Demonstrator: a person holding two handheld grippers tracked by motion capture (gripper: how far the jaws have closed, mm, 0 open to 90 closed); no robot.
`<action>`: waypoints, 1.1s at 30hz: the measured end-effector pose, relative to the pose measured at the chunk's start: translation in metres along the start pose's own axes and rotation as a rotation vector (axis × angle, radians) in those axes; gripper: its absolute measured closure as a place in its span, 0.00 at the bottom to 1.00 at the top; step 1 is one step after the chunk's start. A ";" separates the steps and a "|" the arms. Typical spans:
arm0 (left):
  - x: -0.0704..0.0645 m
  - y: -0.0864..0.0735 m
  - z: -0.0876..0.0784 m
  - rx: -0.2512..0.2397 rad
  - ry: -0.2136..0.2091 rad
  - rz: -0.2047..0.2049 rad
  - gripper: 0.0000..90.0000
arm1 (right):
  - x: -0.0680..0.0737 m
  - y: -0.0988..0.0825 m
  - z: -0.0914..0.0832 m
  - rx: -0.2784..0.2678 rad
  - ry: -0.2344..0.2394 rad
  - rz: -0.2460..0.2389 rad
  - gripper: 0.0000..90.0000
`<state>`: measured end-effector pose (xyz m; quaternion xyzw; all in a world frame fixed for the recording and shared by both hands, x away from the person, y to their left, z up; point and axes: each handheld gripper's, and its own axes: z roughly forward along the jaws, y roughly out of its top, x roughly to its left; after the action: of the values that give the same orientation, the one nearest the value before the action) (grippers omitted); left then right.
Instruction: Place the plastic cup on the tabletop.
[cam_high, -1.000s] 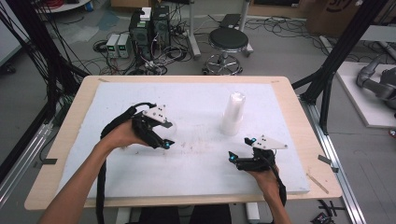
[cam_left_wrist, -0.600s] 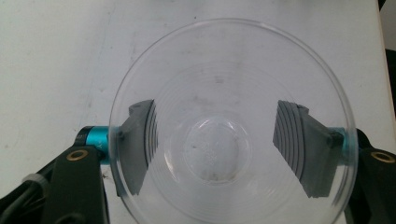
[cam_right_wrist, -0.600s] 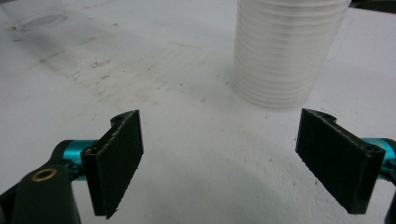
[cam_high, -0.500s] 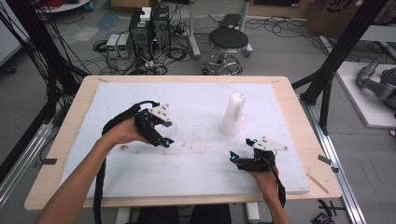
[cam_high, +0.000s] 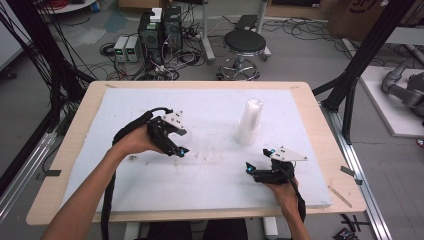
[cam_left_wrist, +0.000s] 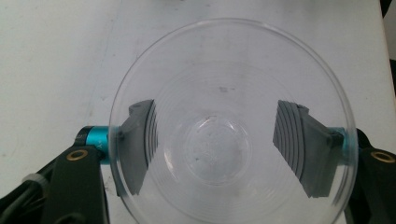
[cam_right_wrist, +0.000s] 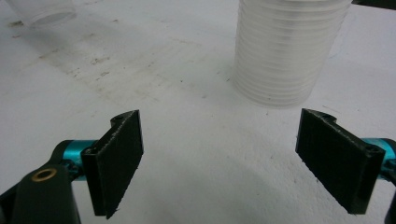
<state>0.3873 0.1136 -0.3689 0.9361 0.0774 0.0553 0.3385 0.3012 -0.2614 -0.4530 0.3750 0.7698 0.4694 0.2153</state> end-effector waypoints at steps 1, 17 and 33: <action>0.000 0.000 0.003 0.001 0.004 0.000 0.34 | 0.000 0.000 0.000 0.001 -0.001 -0.002 0.16; 0.004 0.010 0.046 0.045 -0.001 0.001 0.34 | 0.000 0.000 -0.001 0.001 0.010 0.003 0.16; 0.006 0.011 0.054 0.054 0.001 -0.033 0.32 | 0.000 0.000 0.000 0.007 0.012 0.002 0.16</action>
<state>0.4027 0.0731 -0.4028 0.9435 0.0945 0.0483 0.3138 0.3009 -0.2615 -0.4532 0.3734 0.7724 0.4694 0.2089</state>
